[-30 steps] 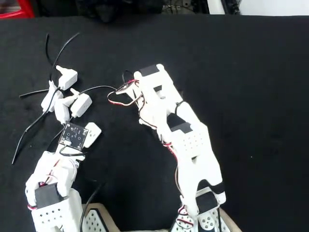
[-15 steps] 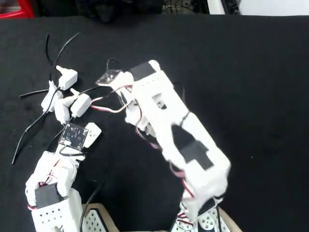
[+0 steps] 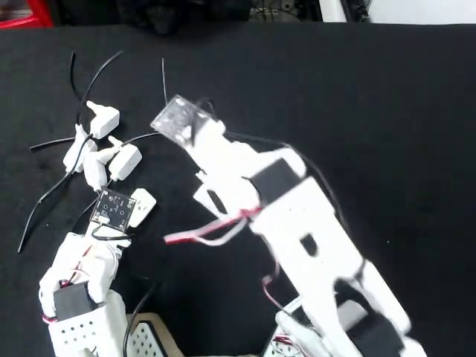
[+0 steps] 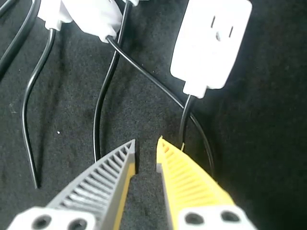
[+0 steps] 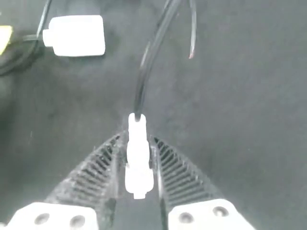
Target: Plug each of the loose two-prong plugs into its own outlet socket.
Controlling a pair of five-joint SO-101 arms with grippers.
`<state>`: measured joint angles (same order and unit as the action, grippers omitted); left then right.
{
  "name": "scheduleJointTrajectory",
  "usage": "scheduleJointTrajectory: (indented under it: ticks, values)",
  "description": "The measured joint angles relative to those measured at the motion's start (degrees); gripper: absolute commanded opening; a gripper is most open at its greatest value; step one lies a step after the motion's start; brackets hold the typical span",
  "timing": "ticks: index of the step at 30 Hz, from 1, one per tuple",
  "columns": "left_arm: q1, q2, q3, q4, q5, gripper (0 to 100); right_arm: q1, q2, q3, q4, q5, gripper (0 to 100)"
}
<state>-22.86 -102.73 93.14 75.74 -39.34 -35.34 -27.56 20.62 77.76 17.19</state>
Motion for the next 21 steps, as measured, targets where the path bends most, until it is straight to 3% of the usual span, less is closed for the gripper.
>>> scheduleJointTrajectory:
  ticks: [8, 16, 21]
  values:
    - [0.00, 0.00, 0.09, 0.00, 0.00, 8, -2.20, -15.30, 23.56, -23.38, -0.88, 1.2]
    - [0.00, 0.18, 0.35, -1.41, 4.75, 8, -3.60, -24.18, 44.92, -53.80, -15.82, 1.2]
    - [2.64, -1.32, 0.09, -1.49, 8.79, 8, -4.04, -31.21, 51.60, -60.04, -18.11, 1.2]
